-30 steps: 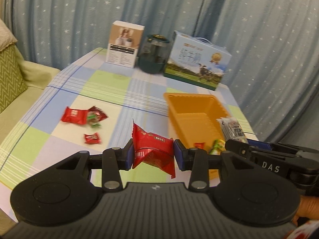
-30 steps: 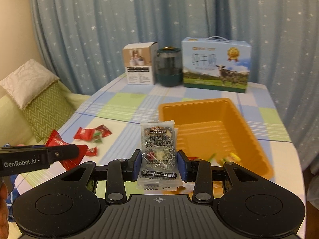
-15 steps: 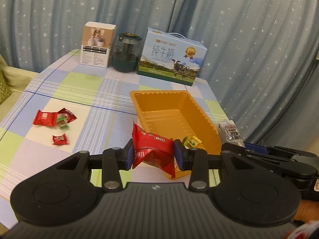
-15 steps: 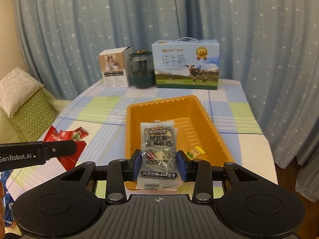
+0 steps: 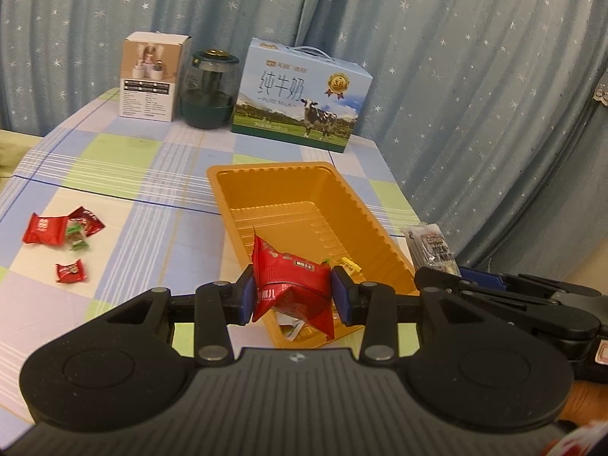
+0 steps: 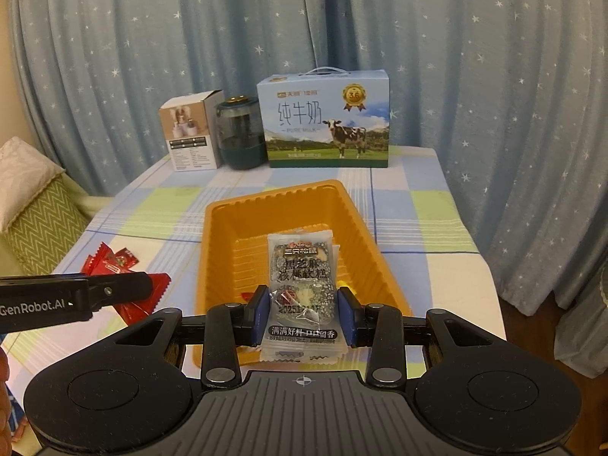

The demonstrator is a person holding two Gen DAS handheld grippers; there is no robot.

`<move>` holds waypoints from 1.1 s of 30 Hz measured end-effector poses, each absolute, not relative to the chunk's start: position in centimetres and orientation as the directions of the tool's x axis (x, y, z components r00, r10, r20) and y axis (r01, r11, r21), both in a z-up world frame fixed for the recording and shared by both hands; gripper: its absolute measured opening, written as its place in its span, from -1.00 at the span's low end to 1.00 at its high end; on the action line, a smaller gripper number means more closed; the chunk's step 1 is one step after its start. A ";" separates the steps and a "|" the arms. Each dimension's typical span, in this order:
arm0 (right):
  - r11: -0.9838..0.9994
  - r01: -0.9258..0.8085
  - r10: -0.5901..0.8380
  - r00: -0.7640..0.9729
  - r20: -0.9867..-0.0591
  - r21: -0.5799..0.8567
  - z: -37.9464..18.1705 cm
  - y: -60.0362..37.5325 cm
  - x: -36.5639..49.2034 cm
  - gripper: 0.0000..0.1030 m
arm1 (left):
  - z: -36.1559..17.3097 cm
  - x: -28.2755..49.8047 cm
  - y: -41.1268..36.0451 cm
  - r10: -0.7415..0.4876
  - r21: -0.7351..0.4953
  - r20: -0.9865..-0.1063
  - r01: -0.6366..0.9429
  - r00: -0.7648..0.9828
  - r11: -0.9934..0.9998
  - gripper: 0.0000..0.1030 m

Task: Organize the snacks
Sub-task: 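Carry both items over the orange tray and open both tools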

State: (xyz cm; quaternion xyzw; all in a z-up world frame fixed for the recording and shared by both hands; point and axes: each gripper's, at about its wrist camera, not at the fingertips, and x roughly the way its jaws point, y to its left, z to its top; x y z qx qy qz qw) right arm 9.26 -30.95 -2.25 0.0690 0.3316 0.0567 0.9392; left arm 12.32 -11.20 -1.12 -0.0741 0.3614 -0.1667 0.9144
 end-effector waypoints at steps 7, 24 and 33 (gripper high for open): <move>0.985 -0.053 0.144 0.768 -0.624 0.162 -3.1 -31.7 10.8 -0.25 | -2.2 13.9 -12.8 -0.380 -0.259 -0.648 0.278 0.660 0.925 -0.29; 0.987 -0.040 0.134 0.755 -0.642 0.159 -4.6 -32.8 14.1 -0.25 | -4.9 18.0 -14.4 -0.402 -0.268 -0.676 0.302 0.617 0.915 -0.29; 0.986 -0.032 0.133 0.747 -0.651 0.164 -5.3 -32.9 14.8 -0.25 | -5.9 19.8 -15.1 -0.424 -0.280 -0.679 0.323 0.599 0.904 -0.02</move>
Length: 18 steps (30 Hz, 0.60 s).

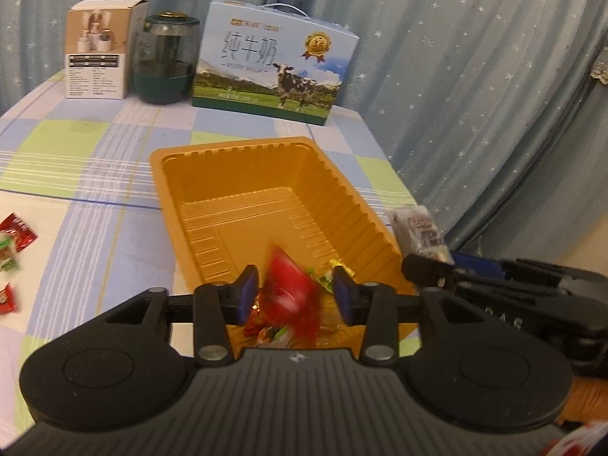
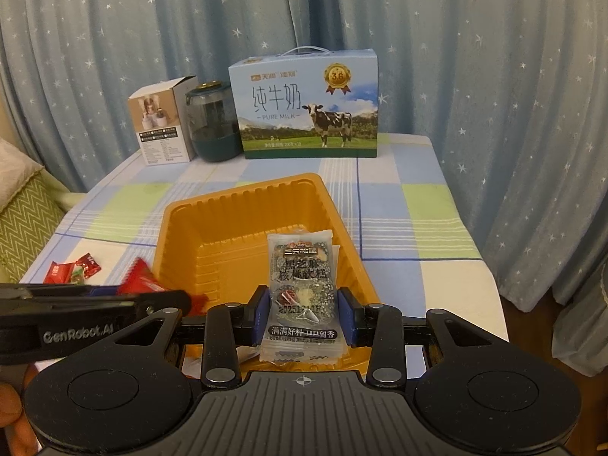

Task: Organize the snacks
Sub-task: 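Carry both items over the orange tray and open both tools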

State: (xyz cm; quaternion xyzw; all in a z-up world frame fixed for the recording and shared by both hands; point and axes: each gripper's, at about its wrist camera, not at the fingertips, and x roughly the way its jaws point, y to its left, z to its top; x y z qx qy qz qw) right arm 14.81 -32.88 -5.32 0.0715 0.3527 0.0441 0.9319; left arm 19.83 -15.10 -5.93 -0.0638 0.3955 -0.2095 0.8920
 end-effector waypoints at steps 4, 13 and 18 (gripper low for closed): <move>0.986 -0.028 0.131 0.746 -0.654 0.166 -5.4 -33.1 14.9 -0.25 | -5.8 20.2 -14.7 -0.408 -0.269 -0.680 0.311 0.609 0.912 0.00; 0.983 -0.026 0.140 0.745 -0.653 0.182 -5.3 -33.0 15.0 -0.25 | -5.6 18.9 -12.8 -0.364 -0.246 -0.690 0.270 0.626 0.931 0.00; 0.982 -0.039 0.152 0.749 -0.645 0.186 -5.0 -32.5 15.1 -0.25 | -5.5 18.2 -12.1 -0.348 -0.235 -0.691 0.258 0.633 0.937 0.00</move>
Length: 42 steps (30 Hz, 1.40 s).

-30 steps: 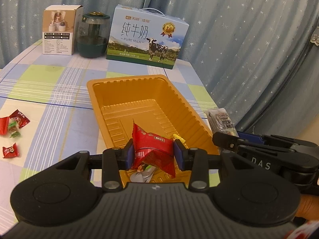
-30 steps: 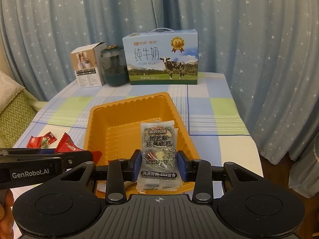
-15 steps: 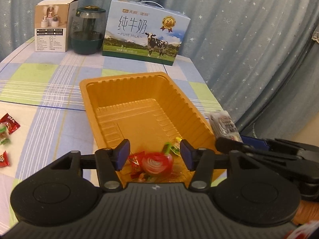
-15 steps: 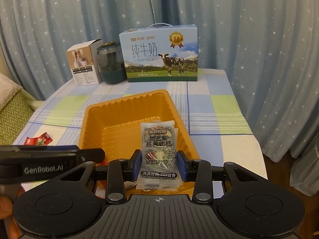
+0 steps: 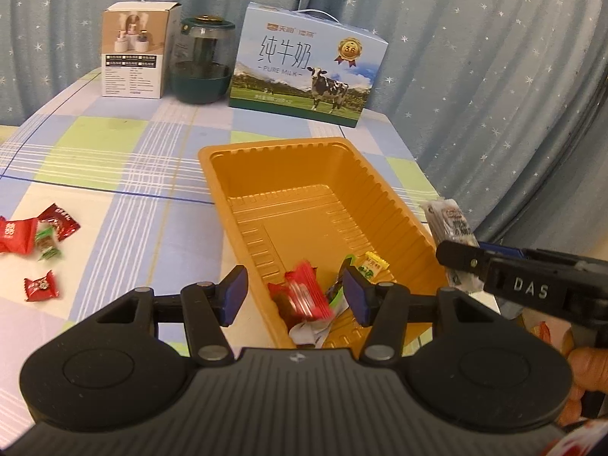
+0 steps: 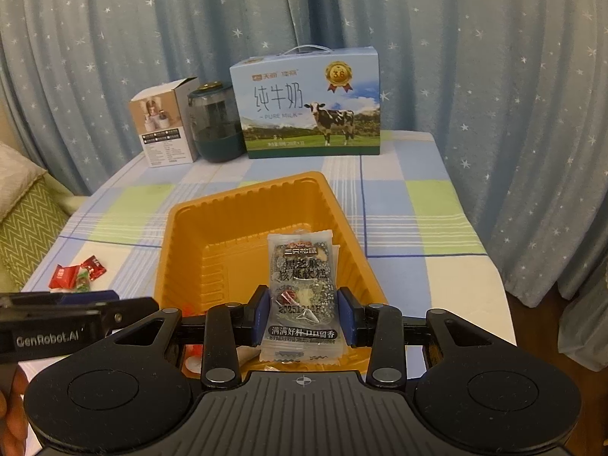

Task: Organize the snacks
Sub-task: 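Carry both items over the orange tray and open both tools, then withdraw both tools from the tray toward the remaining candies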

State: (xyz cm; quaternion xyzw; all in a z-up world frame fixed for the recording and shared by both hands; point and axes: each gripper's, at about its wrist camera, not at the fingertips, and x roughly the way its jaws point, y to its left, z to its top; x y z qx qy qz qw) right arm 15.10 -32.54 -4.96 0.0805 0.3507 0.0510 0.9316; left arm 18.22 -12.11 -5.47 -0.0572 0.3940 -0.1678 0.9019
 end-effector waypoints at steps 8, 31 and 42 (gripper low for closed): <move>0.980 -0.057 0.167 0.750 -0.640 0.188 -4.8 -31.8 15.6 -0.25 | -5.4 17.7 -11.2 -0.342 -0.240 -0.691 0.243 0.638 0.940 0.00; 0.949 0.027 0.188 0.752 -0.632 0.315 -4.4 -33.4 12.0 0.45 | -3.5 14.0 -7.7 -0.295 -0.231 -0.673 0.186 0.678 0.955 0.17; 0.947 -0.031 0.232 0.753 -0.616 0.319 -2.1 -30.1 7.8 0.45 | -1.0 9.6 -4.7 -0.248 -0.227 -0.656 0.128 0.713 0.966 0.34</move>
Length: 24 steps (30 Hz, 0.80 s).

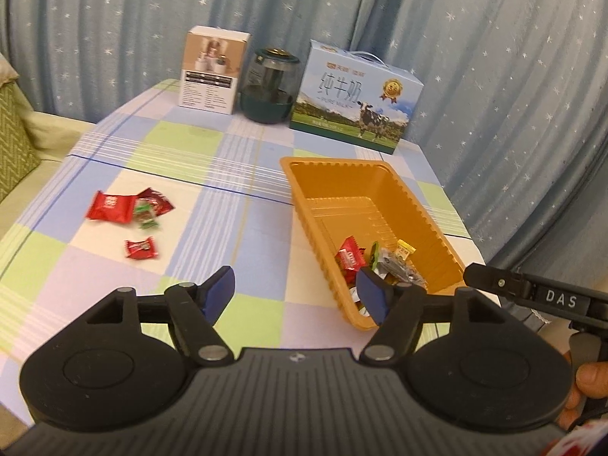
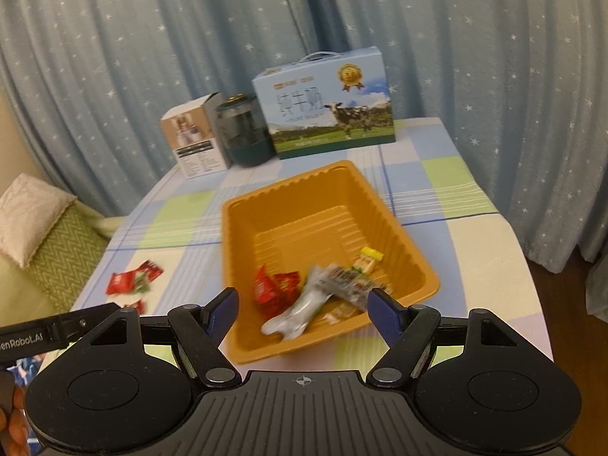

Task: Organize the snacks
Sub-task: 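Withdraw both tools from the tray toward the remaining candies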

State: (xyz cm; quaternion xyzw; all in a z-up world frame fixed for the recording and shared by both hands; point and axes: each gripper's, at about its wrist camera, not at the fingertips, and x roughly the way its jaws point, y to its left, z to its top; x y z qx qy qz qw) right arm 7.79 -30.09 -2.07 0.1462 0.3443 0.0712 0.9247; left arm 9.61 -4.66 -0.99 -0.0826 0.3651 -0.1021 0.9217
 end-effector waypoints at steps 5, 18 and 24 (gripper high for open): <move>0.948 -0.055 0.245 0.754 -0.609 0.314 -1.3 -28.6 6.4 0.45 | -0.1 7.5 -2.9 -0.218 -0.211 -0.648 0.103 0.730 0.972 0.36; 0.948 -0.123 0.281 0.758 -0.588 0.293 0.0 -25.5 4.5 0.45 | 0.7 3.5 2.3 -0.131 -0.188 -0.643 0.011 0.754 0.982 0.41; 0.947 -0.150 0.295 0.756 -0.584 0.285 0.3 -24.3 4.3 0.45 | 0.9 2.9 3.8 -0.105 -0.185 -0.643 -0.020 0.759 0.983 0.41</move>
